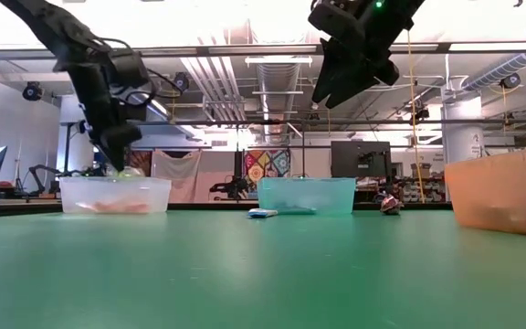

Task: Sort candy by brand, put in halloween buckets
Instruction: Put the green gummy into the white bin, then put the brown chocolate into the orange bin

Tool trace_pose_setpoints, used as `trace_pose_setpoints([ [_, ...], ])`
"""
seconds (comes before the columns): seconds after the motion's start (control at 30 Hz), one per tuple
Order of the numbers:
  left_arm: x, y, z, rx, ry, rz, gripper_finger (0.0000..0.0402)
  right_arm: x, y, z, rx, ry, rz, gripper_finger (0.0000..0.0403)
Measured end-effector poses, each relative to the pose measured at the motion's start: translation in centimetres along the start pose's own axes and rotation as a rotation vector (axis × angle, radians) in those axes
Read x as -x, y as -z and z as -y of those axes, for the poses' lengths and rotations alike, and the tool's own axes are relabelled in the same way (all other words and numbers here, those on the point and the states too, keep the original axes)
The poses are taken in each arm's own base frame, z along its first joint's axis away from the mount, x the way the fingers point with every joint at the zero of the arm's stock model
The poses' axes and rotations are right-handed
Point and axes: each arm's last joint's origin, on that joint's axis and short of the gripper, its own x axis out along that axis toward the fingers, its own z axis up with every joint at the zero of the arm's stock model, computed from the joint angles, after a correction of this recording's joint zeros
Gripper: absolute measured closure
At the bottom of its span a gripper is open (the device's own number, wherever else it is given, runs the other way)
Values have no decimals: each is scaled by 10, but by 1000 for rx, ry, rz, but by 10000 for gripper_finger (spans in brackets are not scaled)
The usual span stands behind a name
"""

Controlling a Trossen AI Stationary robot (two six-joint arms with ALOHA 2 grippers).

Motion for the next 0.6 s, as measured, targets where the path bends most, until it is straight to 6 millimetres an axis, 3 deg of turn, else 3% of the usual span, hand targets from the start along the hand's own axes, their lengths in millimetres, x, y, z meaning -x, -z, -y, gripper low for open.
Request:
trace_pose_setpoints([
  [0.37,-9,-4,2,-6,2,-19,327,-3,-2,6,-114,13,-18,225],
  [0.5,1,-5,3,-5,41,30,314,-10,-2,21,-220,54,-100,225],
  [0.6,14,-5,8,5,166,103,313,-16,0,41,-264,123,-201,225],
])
